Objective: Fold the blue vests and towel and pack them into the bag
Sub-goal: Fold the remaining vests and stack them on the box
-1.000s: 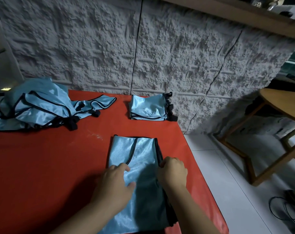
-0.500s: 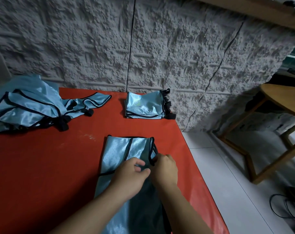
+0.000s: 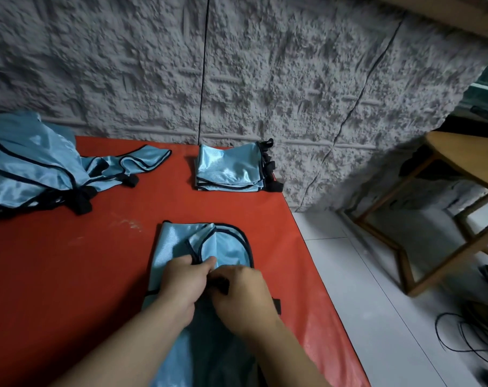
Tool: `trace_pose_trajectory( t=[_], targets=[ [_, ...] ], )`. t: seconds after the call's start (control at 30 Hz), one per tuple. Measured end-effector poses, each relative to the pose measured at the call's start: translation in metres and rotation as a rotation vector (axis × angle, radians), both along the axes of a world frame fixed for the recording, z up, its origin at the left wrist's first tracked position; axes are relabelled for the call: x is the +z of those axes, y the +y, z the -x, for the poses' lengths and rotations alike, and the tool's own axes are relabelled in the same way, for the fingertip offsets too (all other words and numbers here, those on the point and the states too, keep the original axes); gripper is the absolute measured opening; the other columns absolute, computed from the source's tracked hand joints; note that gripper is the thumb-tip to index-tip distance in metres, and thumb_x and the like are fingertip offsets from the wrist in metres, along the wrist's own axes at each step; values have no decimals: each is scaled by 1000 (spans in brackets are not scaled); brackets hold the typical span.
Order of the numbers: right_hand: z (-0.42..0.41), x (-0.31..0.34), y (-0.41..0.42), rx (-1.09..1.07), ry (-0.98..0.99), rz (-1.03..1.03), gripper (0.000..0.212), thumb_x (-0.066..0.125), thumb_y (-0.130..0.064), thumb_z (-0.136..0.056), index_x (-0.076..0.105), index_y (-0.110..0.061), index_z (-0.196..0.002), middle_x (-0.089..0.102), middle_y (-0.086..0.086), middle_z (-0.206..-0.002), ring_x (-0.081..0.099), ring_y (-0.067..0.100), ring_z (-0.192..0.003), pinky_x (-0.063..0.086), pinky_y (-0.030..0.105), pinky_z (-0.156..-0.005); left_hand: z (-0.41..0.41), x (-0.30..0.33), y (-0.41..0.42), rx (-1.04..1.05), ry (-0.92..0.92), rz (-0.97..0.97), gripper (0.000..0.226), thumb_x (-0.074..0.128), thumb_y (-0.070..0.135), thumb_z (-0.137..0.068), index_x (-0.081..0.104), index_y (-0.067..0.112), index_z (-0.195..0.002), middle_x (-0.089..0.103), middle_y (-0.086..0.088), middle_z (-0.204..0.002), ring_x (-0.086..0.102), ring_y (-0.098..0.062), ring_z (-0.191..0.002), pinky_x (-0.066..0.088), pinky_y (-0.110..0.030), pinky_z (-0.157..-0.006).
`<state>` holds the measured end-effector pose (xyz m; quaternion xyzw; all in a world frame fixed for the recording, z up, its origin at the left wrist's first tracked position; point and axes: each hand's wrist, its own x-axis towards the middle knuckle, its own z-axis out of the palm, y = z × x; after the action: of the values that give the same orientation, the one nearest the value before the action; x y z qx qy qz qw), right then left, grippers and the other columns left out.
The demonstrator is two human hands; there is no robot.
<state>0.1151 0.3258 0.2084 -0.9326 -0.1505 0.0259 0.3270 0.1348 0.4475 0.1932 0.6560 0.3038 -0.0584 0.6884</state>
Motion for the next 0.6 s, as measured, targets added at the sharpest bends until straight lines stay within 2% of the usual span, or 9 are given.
trace_pose_trajectory(
  t=[0.1, 0.2, 0.23, 0.27, 0.3, 0.33, 0.4, 0.47, 0.6],
  targets=[
    [-9, 6, -23, -323, 59, -195, 28, 58, -23, -80, 79, -25, -98, 78, -9, -91, 70, 5, -81, 52, 20, -73, -1, 6, 3, 68, -26, 61, 16, 74, 19, -87, 67, 4, -88, 72, -17, -85, 71, -31, -78, 63, -49, -63],
    [-21, 3, -47, -475, 161, -86, 37, 53, -13, -77, 80, -35, -90, 75, -3, -82, 68, 22, -82, 48, 23, -67, -1, 9, 9, 62, -7, 97, 6, 66, 9, -95, 66, 4, -92, 73, -17, -94, 72, -31, -84, 61, -37, -59],
    [-23, 1, -52, -492, 176, -25, 36, 54, -11, -75, 78, -38, -78, 68, -1, -66, 59, 28, -71, 44, 25, -60, -1, 9, 10, 52, -5, 94, 6, 66, 10, -96, 66, 5, -93, 73, -18, -97, 72, -30, -85, 60, -37, -59],
    [-24, -2, -55, -522, 177, 8, 39, 54, -11, -74, 64, -42, -52, 52, 2, -53, 45, 28, -62, 40, 28, -54, 1, 9, 12, 48, -3, 91, 6, 66, 11, -96, 66, 5, -94, 72, -19, -100, 72, -31, -86, 60, -36, -58],
    [-25, -4, -57, -540, 183, 13, 26, 55, -12, -74, 53, -23, -50, 39, 4, -48, 34, 26, -59, 36, 30, -50, 2, 9, 12, 44, 3, 89, 6, 66, 11, -96, 66, 5, -95, 72, -19, -102, 72, -32, -88, 60, -35, -57],
    [-27, -7, -59, -563, 186, 8, 24, 57, -16, -74, 56, -19, -50, 34, 4, -47, 32, 24, -56, 37, 33, -48, 3, 9, 13, 41, 5, 93, 6, 66, 12, -96, 66, 5, -95, 72, -20, -103, 72, -33, -89, 59, -34, -56],
    [-30, -7, -58, -515, 243, 31, 33, 66, -34, -77, 57, -8, -58, 41, 5, -46, 39, 24, -49, 41, 34, -48, 7, 10, 12, 35, 9, 97, 6, 65, 11, -97, 66, 6, -96, 73, -19, -101, 73, -32, -87, 58, -32, -54],
    [-33, -6, -53, -442, 317, 107, 44, 72, -49, -74, 60, -8, -61, 50, 1, -46, 52, 21, -49, 41, 29, -48, 9, 13, 10, 38, 7, 104, 5, 64, 11, -97, 66, 6, -95, 73, -18, -98, 73, -30, -83, 57, -31, -53],
    [-39, -6, -48, -439, 299, 163, 14, 71, -28, -67, 67, -15, -69, 65, 0, -61, 65, 24, -63, 53, 30, -55, 10, 17, 8, 55, 7, 144, 6, 64, 11, -98, 65, 6, -95, 71, -17, -96, 70, -29, -80, 58, -32, -53]
  ],
)
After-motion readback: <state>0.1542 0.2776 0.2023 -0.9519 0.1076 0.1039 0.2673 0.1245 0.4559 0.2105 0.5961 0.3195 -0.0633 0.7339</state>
